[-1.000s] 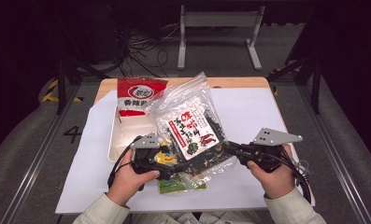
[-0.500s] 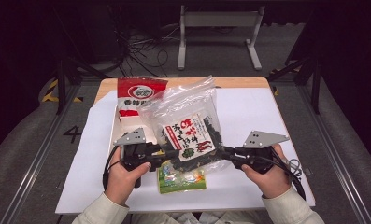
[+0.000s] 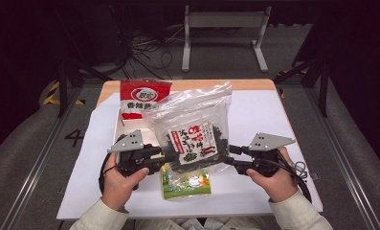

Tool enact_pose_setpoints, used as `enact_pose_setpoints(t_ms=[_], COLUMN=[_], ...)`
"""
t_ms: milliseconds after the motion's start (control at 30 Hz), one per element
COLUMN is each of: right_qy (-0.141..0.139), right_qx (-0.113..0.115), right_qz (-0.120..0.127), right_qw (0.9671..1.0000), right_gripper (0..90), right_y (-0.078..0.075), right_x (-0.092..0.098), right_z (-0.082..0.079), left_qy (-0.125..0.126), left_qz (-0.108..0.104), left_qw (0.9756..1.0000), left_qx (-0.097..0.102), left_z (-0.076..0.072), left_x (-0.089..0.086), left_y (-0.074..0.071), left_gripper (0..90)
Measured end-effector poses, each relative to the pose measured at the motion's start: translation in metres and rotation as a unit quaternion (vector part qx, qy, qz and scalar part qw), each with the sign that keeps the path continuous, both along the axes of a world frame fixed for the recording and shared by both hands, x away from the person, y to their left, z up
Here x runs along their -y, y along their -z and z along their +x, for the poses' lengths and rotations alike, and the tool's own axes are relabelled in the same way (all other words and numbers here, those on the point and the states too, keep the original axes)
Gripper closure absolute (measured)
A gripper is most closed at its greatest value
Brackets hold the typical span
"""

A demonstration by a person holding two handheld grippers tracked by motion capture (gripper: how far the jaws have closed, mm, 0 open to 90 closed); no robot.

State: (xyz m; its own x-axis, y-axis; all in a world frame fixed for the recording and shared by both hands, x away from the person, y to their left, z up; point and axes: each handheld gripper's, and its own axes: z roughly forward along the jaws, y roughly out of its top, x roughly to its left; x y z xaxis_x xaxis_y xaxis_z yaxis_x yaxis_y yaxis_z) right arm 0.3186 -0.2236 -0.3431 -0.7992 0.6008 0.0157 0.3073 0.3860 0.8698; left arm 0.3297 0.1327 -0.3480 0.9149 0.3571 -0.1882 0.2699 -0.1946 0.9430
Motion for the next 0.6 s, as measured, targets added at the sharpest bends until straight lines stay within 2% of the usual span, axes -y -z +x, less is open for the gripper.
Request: enact_pose_setpoints(t_ms=[33, 67, 133, 300, 333, 433, 600], right_qy=[0.002, 0.005, 0.007, 0.020, 0.020, 0.023, 0.028], right_qx=[0.000, -0.002, -0.001, -0.002, -0.002, -0.004, -0.011], right_qz=[0.003, 0.008, 0.009, 0.017, 0.017, 0.021, 0.032], right_qw=[1.0000, 1.0000, 0.9999, 0.9997, 0.9997, 0.9995, 0.9990], right_gripper=[56.3, 54.1, 53.0, 50.4, 50.4, 49.8, 49.4], right_y=[0.000, -0.002, -0.002, -0.005, -0.005, -0.006, -0.007], right_x=[0.001, 0.003, 0.004, 0.012, 0.012, 0.015, 0.020], right_z=[0.000, 0.000, 0.001, 0.002, 0.002, 0.003, 0.004], left_qy=[0.000, -0.006, -0.008, -0.025, -0.025, -0.037, -0.052], left_qz=[0.002, 0.012, 0.011, 0.023, 0.023, 0.023, 0.027], left_qw=[1.0000, 0.9997, 0.9997, 0.9980, 0.9980, 0.9966, 0.9953], left_qx=[0.005, 0.021, 0.021, 0.053, 0.053, 0.069, 0.077], left_z=[-0.001, -0.002, -0.003, -0.006, -0.006, -0.006, -0.005], left_x=[-0.001, -0.005, -0.006, -0.021, -0.021, -0.030, -0.040], left_y=[-0.002, -0.006, -0.008, -0.021, -0.021, -0.026, -0.029], left_gripper=[72.2, 72.4, 72.5, 72.5, 72.5, 72.5, 72.6])
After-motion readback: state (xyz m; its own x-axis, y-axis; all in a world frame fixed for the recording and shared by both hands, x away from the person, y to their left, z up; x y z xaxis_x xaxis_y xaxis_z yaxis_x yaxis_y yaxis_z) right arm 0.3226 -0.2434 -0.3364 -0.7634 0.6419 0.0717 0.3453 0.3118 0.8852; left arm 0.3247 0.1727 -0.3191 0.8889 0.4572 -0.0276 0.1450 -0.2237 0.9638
